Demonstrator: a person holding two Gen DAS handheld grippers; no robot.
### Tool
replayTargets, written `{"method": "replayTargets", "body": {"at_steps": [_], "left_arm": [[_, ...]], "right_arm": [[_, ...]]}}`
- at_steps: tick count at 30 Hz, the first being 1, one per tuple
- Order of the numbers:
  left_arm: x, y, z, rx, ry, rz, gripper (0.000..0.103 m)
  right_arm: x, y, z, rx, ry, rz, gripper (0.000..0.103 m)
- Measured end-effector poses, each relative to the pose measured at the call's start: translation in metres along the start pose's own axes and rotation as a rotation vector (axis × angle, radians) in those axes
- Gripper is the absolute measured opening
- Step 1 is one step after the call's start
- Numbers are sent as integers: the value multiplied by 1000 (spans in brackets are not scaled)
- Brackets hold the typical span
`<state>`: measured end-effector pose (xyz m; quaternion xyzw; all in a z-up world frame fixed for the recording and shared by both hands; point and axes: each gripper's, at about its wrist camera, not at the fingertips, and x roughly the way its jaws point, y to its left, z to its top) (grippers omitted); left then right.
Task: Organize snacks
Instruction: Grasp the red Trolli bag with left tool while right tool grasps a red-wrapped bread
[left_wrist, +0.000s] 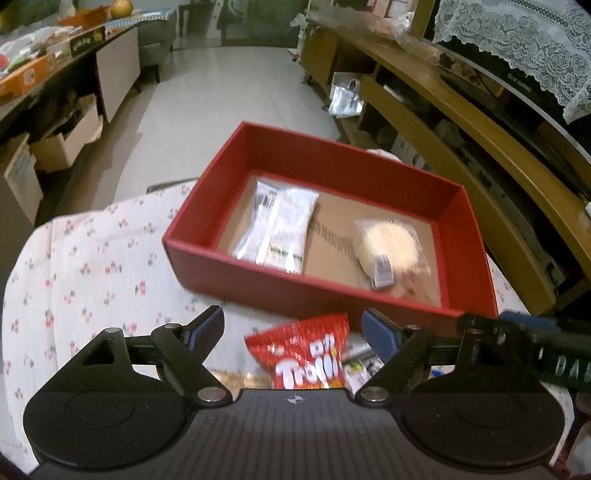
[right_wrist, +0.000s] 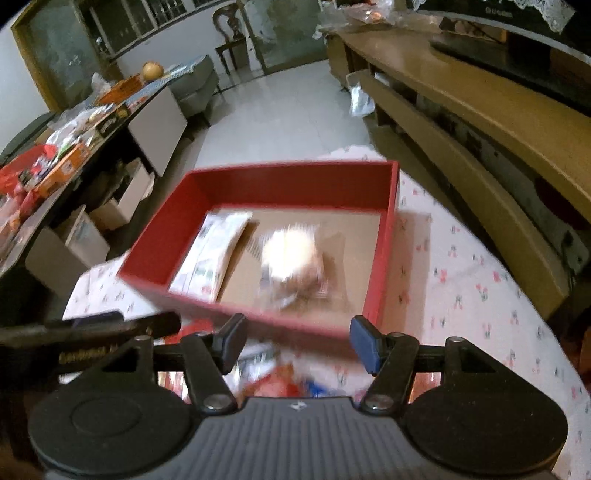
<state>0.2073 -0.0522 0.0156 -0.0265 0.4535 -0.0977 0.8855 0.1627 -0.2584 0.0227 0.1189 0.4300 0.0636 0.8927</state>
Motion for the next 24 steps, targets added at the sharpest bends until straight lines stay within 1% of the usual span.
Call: {"method": "replayTargets", "body": {"at_steps": [5, 7, 10, 14, 15, 16, 18, 19, 20, 21, 22, 24], "left_arm": [[-6, 8, -9, -41, 31, -26, 86], [-6, 12, -15, -59, 50, -49, 86], [-7, 15, -20, -73, 70, -63, 86], [-9, 18, -24, -70, 77, -69, 86], [-8, 19, -24, -72, 80, -72, 87], [-7, 19, -24, -77, 84, -76, 87], [-3, 19, -25, -86, 97, -79, 87], [1, 18, -25, -87, 104, -81, 87], [4, 17, -25, -86, 111, -81, 87], [8, 15, -25, -84, 119, -82, 87], [14, 12, -25, -81, 130, -82, 88], [24, 7, -25, -80, 146, -74, 88]], "right_arm": [[6, 7, -24, -69, 79, 2, 65], [14, 10, -30, -99, 109, -3, 66], [27, 15, -34, -128, 163, -1, 68], [35, 25, -42, -189, 224, 29, 74], [38, 27, -44, -212, 238, 32, 78], [41, 31, -47, -242, 240, 19, 81], [46, 34, -51, -279, 230, -18, 81], [47, 35, -51, -288, 225, -35, 79], [48, 35, -52, -294, 221, -53, 68], [46, 34, -51, -301, 211, -69, 59], [43, 32, -50, -291, 206, -62, 56], [37, 27, -48, -264, 199, -42, 47]]}}
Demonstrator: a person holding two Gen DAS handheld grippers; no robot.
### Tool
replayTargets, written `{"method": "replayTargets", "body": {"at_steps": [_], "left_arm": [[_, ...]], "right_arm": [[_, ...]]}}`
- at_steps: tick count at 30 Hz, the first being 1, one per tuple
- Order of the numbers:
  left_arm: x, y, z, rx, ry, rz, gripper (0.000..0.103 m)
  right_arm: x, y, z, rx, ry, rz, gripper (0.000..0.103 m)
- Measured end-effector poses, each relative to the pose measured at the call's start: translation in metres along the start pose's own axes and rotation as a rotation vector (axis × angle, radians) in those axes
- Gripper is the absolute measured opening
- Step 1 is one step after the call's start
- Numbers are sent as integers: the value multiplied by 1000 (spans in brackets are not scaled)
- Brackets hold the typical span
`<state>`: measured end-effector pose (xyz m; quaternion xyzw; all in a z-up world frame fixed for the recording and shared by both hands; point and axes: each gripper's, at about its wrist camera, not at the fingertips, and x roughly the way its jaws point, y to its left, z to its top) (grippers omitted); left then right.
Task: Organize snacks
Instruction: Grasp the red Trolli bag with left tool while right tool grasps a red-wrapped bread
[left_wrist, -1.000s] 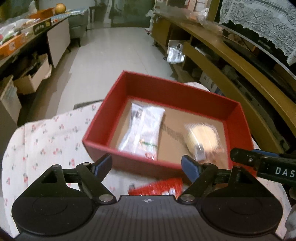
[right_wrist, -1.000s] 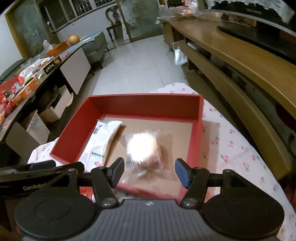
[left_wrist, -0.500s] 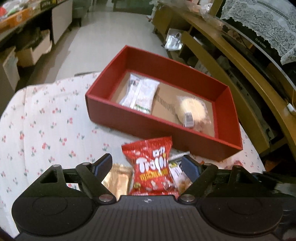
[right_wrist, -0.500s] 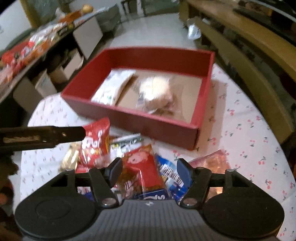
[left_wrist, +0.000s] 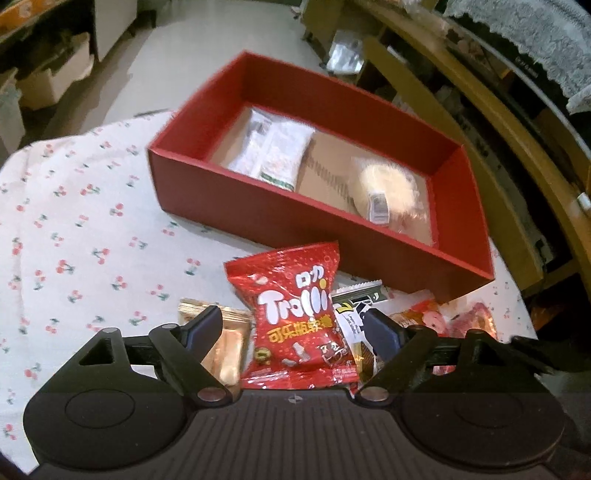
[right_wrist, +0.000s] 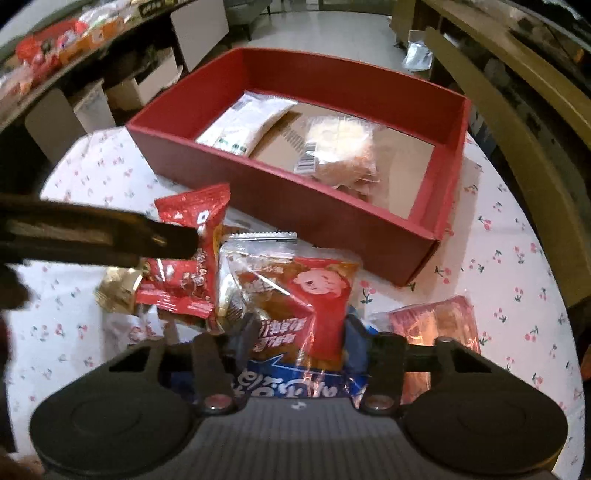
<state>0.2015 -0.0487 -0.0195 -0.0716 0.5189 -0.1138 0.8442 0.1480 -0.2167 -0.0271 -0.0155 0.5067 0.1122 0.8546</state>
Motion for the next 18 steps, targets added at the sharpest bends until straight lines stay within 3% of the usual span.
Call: {"method": "replayTargets", "body": {"at_steps": [6, 8, 10, 12, 18], "left_arm": [[19, -8, 5, -4, -12, 58, 87], [26, -6, 4, -14, 20, 80, 73], [26, -5, 1, -17, 17, 76, 71], [24, -6, 0, -6, 19, 60, 61], [15, -2, -6, -4, 18, 65, 55]], "right_arm": [[-16, -7, -3, 29, -44, 30, 37], [-18, -9, -3, 39, -47, 41, 36], [-21, -13, -2, 49, -47, 47, 36], [-21, -15, -2, 57, -41, 50, 36], [-18, -20, -5, 84, -25, 40, 42]]}}
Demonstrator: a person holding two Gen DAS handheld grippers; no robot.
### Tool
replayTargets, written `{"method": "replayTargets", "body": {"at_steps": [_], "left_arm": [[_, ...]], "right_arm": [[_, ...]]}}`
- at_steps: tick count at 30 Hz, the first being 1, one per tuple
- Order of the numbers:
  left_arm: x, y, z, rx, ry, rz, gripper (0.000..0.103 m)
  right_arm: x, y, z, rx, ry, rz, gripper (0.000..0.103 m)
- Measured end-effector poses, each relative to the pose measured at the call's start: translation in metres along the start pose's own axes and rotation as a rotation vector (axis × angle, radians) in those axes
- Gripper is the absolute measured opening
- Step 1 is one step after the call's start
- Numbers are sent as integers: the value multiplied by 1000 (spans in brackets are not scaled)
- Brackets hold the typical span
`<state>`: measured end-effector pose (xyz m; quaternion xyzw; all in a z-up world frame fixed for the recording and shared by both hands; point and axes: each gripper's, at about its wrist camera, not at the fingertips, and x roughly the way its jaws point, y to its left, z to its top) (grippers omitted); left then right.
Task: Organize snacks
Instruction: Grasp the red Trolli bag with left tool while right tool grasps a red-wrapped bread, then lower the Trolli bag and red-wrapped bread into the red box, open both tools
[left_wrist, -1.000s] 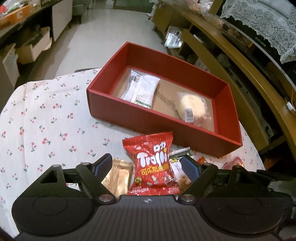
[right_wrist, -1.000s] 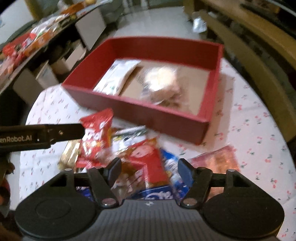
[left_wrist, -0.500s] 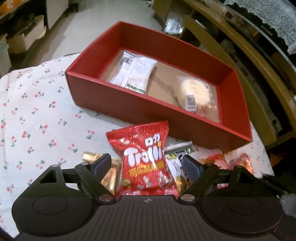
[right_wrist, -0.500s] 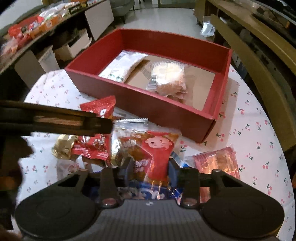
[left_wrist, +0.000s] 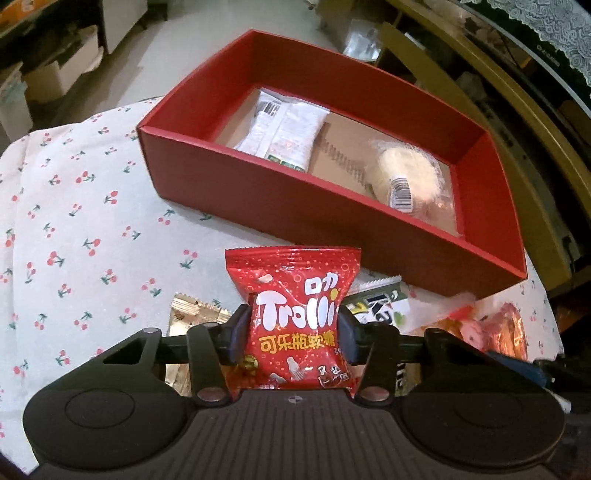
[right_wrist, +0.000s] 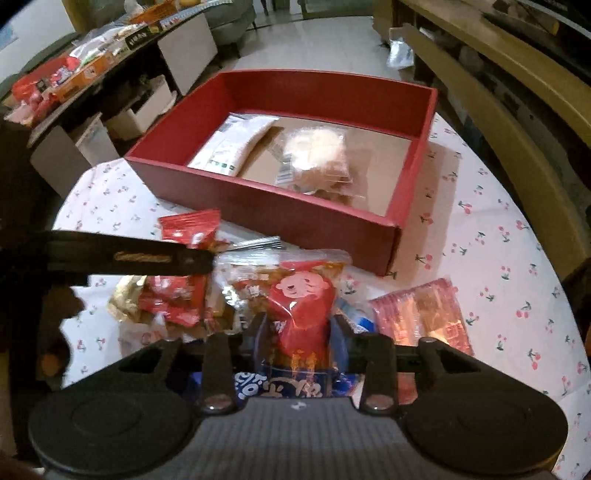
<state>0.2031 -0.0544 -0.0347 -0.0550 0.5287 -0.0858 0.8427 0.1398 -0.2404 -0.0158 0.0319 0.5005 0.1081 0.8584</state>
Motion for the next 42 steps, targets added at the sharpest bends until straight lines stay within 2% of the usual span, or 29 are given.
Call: {"method": "replayTargets", "body": {"at_steps": [1, 3, 5, 7, 8, 11, 13, 15, 18, 26, 42], "left_arm": [[-1, 0, -1, 6, -3, 6, 55], [-4, 2, -1, 12, -7, 10, 54], [-7, 4, -1, 7, -9, 6, 54], [-9, 5, 0, 6, -10, 4, 54], [-9, 5, 0, 7, -9, 3, 54], [-8, 3, -1, 20, 2, -4, 54], [-4, 1, -2, 27, 15, -4, 54], [-3, -1, -4, 34, 21, -5, 54], [-8, -2, -5, 43, 12, -17, 54], [-27, 1, -12, 42, -14, -50, 53], [-38, 3, -17, 50, -27, -87, 51]], "right_arm": [[1, -1, -1, 0, 3, -4, 44], [4, -2, -2, 11, 22, 0, 56], [7, 1, -3, 4, 37, 4, 62], [11, 5, -4, -20, 48, 1, 65], [13, 8, -5, -33, 50, -8, 70], [20, 14, -6, -65, 47, -51, 73], [23, 14, -7, -78, 48, -79, 70], [19, 14, -9, -82, 35, -96, 54], [6, 2, -11, -16, 6, -66, 42], [-23, -3, -25, 59, -63, -49, 33], [-45, -20, -36, 158, -120, -38, 32]]}}
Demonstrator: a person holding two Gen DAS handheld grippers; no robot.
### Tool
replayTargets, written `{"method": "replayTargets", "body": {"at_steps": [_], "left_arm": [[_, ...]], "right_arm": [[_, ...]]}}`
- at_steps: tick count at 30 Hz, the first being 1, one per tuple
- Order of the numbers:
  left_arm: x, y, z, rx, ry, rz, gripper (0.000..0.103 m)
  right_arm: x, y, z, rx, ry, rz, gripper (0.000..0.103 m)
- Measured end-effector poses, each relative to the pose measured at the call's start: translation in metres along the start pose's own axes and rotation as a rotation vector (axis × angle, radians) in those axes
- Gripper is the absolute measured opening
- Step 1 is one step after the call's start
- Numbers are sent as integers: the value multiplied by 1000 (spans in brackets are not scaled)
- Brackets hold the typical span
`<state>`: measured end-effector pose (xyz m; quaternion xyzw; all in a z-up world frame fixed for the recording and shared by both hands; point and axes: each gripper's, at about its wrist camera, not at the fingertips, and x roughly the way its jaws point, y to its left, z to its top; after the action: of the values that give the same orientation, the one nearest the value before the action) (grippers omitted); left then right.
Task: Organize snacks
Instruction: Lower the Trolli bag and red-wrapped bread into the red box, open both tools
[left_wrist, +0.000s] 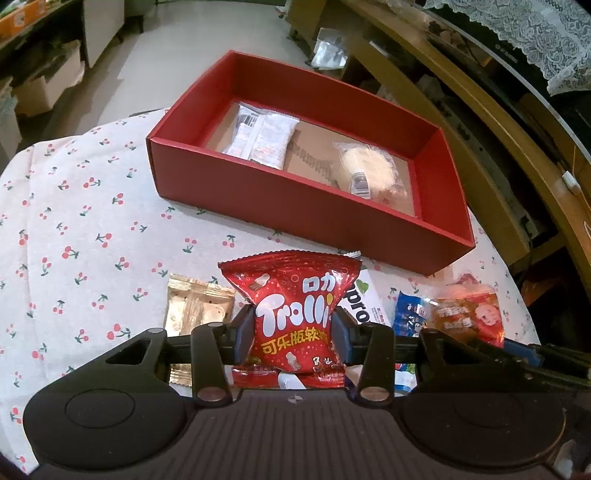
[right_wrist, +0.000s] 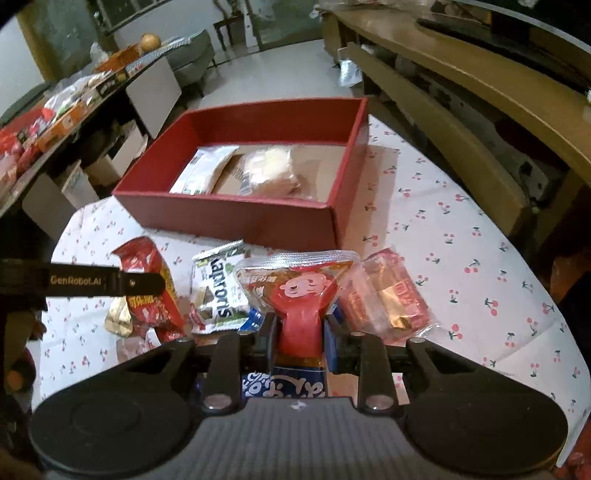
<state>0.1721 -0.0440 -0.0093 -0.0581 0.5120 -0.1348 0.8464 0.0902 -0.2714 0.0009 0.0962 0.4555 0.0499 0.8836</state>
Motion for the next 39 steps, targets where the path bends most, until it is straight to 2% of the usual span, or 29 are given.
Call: {"method": "replayTargets", "body": {"at_steps": [11, 27, 39], "left_arm": [[-9, -3, 6, -9, -33, -29, 50], [-22, -11, 14, 3, -65, -67, 50], [-31, -17, 46, -7, -126, -97, 50]], "right_arm": [[-13, -12, 13, 59, -60, 50, 32], [-18, -1, 37, 39, -133, 69, 32], [-7, 9, 69, 37, -171, 85, 32]]}}
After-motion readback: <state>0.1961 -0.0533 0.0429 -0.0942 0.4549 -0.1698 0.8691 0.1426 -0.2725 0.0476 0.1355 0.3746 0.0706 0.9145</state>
